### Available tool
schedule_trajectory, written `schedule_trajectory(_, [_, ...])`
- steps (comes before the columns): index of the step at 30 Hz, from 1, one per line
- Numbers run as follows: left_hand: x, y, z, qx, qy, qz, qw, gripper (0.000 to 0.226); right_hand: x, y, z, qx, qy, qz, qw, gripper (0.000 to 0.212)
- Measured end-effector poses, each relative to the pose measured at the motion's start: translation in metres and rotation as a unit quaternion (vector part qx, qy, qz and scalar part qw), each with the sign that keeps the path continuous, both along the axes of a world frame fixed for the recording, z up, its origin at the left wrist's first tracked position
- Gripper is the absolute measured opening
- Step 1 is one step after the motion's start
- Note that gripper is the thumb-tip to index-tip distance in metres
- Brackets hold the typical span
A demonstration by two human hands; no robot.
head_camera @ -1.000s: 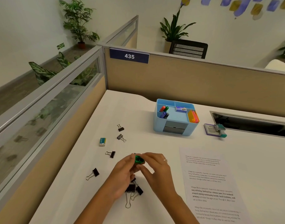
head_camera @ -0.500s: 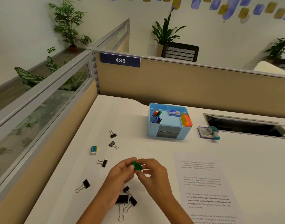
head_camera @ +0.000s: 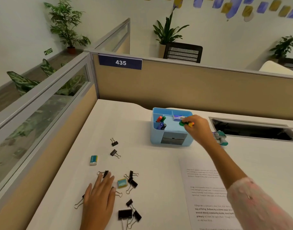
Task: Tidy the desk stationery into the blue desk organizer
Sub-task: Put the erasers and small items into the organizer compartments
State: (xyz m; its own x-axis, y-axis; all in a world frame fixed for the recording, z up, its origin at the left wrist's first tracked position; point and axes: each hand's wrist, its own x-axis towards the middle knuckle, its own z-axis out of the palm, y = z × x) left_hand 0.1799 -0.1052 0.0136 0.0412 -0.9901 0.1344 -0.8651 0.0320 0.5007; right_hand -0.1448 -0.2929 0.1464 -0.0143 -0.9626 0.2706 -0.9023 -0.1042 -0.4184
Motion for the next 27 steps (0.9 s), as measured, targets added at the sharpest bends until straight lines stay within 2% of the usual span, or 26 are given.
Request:
schedule_trajectory(2, [-0.001, 0.002, -0.004, 0.005, -0.006, -0.007, 1.0, 0.08, -0.009, -0.017, -0.002, 0.031, 0.041, 0.012, 0.999, 0.02])
schedule_trajectory(9, [-0.005, 0.001, 0.0, 0.007, -0.005, -0.031, 0.999, 0.073, -0.007, -0.039, -0.015, 0.074, 0.116, 0.079, 0.987, 0.018])
schedule_trajectory(17, [-0.007, -0.001, -0.006, -0.026, -0.029, -0.019, 0.999, 0.076, -0.008, -0.049, -0.02, 0.044, 0.16, 0.031, 0.986, 0.023])
schedule_trajectory(23, [-0.007, 0.0, -0.001, -0.009, -0.018, -0.023, 1.0, 0.076, -0.01, -0.051, -0.026, 0.039, 0.156, 0.01, 0.987, 0.023])
schedule_trajectory(27, [-0.006, 0.004, -0.001, 0.007, -0.013, -0.03, 0.999, 0.075, 0.002, -0.031, -0.025, -0.066, 0.055, -0.027, 0.996, 0.021])
